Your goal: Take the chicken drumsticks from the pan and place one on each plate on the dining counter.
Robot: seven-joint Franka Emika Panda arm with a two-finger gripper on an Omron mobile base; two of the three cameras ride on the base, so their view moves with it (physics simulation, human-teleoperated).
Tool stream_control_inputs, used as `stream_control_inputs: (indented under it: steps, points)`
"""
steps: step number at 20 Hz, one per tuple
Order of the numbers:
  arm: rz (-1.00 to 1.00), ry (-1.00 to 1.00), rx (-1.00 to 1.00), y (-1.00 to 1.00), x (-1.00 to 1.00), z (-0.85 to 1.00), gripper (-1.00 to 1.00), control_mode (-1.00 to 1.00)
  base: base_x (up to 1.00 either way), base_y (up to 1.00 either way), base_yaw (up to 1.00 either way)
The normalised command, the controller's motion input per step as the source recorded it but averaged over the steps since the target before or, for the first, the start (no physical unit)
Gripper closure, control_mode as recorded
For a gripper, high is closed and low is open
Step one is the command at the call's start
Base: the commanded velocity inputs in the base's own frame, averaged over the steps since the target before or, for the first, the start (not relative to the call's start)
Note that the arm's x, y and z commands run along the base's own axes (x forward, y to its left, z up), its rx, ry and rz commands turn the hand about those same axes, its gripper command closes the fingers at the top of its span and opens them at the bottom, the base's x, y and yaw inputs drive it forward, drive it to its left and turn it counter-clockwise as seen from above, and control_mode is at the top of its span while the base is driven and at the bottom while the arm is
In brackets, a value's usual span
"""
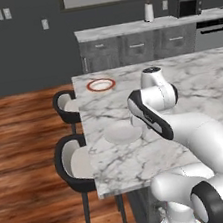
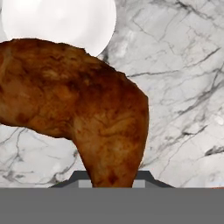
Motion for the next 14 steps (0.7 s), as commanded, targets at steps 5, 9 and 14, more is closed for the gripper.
stream_control_inputs:
  steps: [5, 9, 14]
  points:
    - [0.00, 0.00, 0.00, 0.00, 0.00, 0.00, 1.00, 1.00, 0.39, 0.14, -0.08]
    - [0.00, 0.00, 0.00, 0.00, 0.00, 0.00, 1.00, 1.00, 0.35, 0.10, -0.13]
    - [-0.01, 0.00, 0.00, -0.01, 0.07, 0.00, 1.00, -1.00, 0.03, 0.00, -0.04]
